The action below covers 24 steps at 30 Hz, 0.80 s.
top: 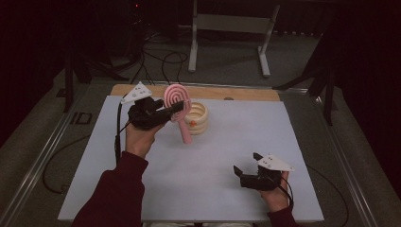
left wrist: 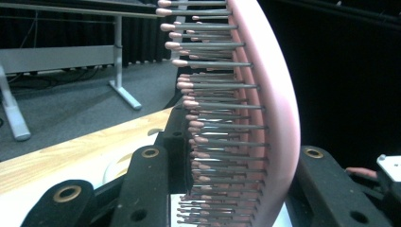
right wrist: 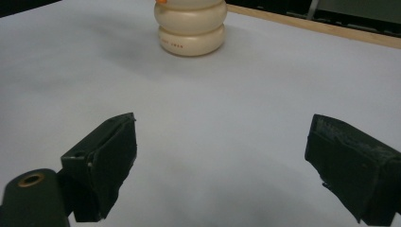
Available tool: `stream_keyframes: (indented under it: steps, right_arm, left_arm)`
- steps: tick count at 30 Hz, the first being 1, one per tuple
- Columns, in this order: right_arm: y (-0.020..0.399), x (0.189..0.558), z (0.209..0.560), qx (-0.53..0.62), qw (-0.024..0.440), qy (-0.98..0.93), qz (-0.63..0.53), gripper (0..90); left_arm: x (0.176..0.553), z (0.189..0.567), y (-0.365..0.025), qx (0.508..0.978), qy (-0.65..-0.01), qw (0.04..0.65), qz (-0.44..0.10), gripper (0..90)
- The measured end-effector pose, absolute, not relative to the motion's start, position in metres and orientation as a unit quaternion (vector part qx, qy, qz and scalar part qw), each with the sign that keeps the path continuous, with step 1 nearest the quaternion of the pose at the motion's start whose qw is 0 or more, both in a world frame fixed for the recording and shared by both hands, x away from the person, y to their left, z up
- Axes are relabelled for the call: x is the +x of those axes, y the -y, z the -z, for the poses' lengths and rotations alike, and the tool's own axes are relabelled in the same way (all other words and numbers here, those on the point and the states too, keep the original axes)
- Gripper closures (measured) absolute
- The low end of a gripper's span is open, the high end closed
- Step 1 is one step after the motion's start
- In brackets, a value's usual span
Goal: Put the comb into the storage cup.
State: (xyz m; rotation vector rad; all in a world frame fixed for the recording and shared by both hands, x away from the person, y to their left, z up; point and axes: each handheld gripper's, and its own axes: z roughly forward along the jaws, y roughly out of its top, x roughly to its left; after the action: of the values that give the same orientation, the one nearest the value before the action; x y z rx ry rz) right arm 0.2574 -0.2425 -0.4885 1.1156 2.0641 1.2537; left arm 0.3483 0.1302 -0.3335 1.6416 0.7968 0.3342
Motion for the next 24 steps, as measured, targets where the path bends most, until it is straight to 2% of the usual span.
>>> stream_keyframes:
  steps: [24]
  right_arm:
    - [0.248, 0.257, 0.488, 0.412, 0.24, -0.749, -0.46, 10.0]
  left_arm:
    - [0.373, 0.314, -0.119, 0.72, -0.326, 0.594, -0.153, 63.6]
